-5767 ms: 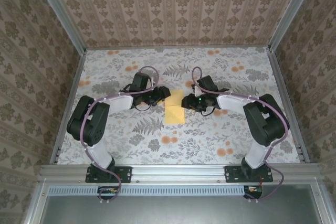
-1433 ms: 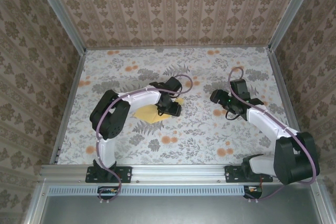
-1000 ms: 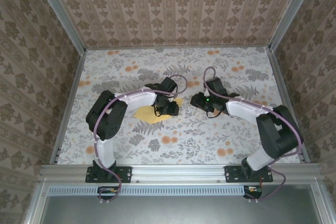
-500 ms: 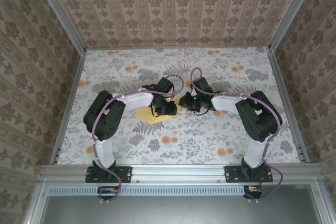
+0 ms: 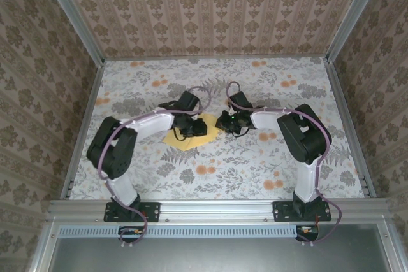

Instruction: Fold a paper plane with a square sheet of paper (pick it up from the middle)

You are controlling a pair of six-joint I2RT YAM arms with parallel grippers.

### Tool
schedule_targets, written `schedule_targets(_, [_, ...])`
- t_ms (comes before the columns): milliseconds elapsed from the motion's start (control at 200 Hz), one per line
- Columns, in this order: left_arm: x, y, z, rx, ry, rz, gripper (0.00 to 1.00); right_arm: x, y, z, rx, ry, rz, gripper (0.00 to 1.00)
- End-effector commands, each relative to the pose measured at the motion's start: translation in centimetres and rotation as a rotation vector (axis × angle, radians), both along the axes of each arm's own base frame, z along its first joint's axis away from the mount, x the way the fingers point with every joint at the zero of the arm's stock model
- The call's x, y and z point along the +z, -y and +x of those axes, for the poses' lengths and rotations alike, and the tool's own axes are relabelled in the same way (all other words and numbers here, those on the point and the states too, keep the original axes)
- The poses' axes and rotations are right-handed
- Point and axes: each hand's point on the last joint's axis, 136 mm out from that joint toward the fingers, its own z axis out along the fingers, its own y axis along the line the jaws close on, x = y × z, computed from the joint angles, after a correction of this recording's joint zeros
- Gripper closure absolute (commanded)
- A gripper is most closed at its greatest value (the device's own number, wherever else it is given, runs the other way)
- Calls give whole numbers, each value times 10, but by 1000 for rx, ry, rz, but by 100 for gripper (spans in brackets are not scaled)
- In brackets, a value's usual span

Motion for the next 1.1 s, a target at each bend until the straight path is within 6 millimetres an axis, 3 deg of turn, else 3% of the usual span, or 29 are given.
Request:
schedule_targets(0, [8, -38, 6, 152, -9, -15, 64, -17, 9, -9, 19, -42, -89, 88])
schedule_targets(170, [-8, -100, 1, 363, -72, -2, 35, -20, 10, -11, 25, -53, -95, 88])
schedule_targets(315, [-18, -124, -8, 435, -105, 42, 20, -21, 10, -12, 30, -57, -97, 88])
schedule_targets(705, [-29, -117, -2, 423, -131, 19, 16, -22, 10, -13, 36, -63, -100, 89])
schedule_targets(1095, [-10, -83, 13, 316, -83, -170, 20, -23, 10, -14, 44, -66, -106, 89])
